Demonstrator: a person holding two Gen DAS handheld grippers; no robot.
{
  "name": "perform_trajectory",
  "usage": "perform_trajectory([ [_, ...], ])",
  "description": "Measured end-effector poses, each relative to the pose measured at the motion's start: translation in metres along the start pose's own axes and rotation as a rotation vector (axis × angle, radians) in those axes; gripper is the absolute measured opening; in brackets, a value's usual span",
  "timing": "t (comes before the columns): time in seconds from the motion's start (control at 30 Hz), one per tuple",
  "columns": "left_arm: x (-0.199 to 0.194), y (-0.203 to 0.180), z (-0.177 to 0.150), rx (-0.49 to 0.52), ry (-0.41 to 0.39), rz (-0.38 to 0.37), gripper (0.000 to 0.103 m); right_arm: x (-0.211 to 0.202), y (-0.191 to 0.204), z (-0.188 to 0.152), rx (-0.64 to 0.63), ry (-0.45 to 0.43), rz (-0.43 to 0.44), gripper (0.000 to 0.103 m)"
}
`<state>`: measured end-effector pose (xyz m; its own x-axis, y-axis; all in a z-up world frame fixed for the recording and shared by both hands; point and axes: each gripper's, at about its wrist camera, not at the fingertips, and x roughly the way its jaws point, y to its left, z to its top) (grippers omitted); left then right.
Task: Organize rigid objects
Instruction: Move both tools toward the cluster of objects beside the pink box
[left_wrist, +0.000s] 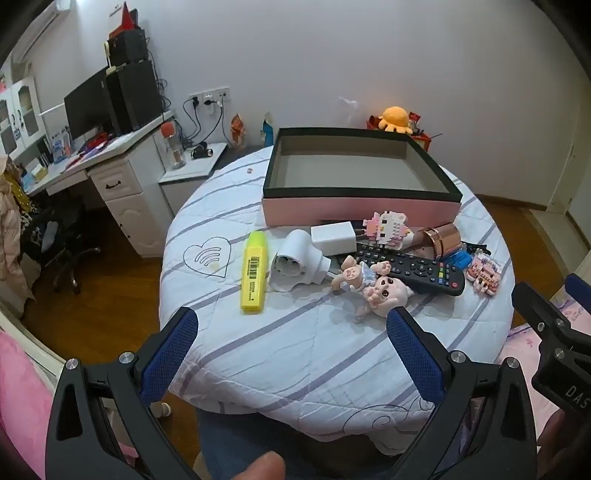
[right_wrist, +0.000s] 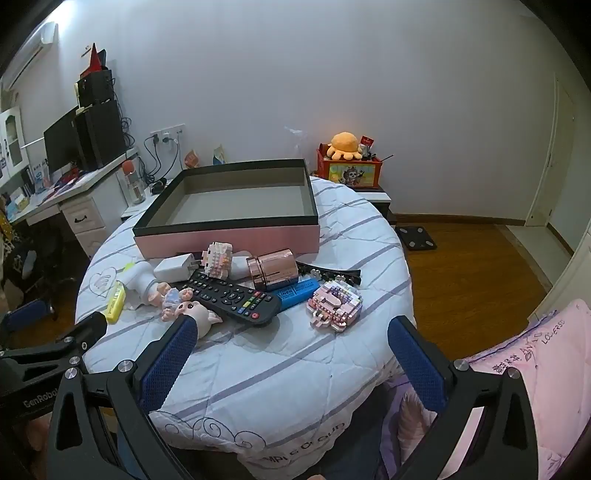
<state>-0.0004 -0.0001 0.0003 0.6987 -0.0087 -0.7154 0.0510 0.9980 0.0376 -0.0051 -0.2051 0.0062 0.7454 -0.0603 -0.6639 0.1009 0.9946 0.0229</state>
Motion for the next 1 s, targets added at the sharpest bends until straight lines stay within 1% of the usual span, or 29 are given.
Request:
perform_trajectory([
  [0.03, 0.001, 0.0, 0.001, -0.006, 0.034, -0.001, 0.103, 0.0, 0.0, 0.0, 0.005, 0.004, 0.005, 0.103],
  [0.13, 0.0, 0.0, 0.002, 0.006, 0.01, -0.004, 0.103, 0.0, 0.001, 0.0, 0.003, 0.001, 0.007, 0.103],
  [0.27, 0.002, -0.006, 0.005, 0.005, 0.001, -0.048, 0.103, 0.0, 0.002, 0.003, 0.004, 0.001, 0.007, 0.103],
  [0.33, 0.0, 0.001, 0.005, -0.004, -0.008, -0.066, 0.103, 0.001, 0.003, 0.004, -0.003, -0.003, 0.004, 0.103],
  [0.47, 0.003, 0.002, 0.003, -0.012, 0.003, -0.026, 0.103, 0.0, 0.003, 0.004, -0.006, -0.005, 0.0, 0.103],
  [0.83, 0.007, 0.005, 0.006, -0.007, 0.022, -0.019, 0.103, 0.002, 0.004, 0.005, -0.009, -0.005, -0.002, 0.103],
  [1.0, 0.015, 0.005, 0.012, -0.01, 0.044, -0.028, 0.103, 0.01, 0.001, 0.01, -0.006, 0.023, -0.003, 0.103],
])
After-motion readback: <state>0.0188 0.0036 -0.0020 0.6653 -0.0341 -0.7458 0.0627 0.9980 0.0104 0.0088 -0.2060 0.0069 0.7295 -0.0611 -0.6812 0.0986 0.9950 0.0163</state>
